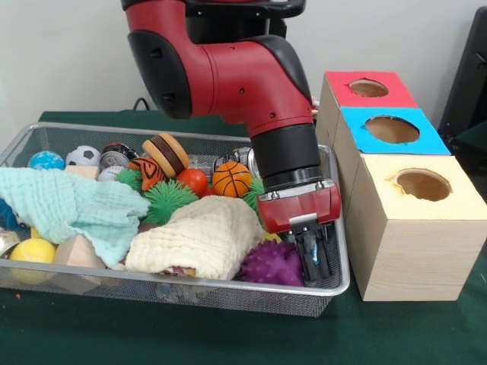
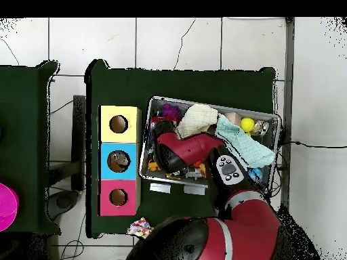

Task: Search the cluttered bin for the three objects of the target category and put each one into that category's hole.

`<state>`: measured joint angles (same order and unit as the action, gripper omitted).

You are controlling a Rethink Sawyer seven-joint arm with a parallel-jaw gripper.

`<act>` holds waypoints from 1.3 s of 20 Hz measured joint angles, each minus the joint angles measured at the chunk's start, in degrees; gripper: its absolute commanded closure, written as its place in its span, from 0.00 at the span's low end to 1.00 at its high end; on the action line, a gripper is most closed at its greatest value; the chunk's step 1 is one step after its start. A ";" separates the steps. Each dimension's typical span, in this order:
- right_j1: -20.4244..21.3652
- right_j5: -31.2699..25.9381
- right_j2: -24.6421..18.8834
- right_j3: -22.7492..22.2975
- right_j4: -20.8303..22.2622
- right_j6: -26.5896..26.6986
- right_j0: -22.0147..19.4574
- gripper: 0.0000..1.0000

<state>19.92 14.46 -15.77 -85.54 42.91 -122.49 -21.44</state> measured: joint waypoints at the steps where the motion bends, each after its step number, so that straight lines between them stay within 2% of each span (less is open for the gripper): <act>1: 0.08 0.53 1.28 0.28 -0.18 0.00 1.19 1.00; 11: 0.21 0.74 2.93 0.77 -0.15 0.00 2.53 1.00; 26: 0.62 0.73 2.55 0.59 -0.13 0.00 0.45 1.00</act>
<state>20.54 15.19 -13.22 -84.95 42.79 -122.49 -20.99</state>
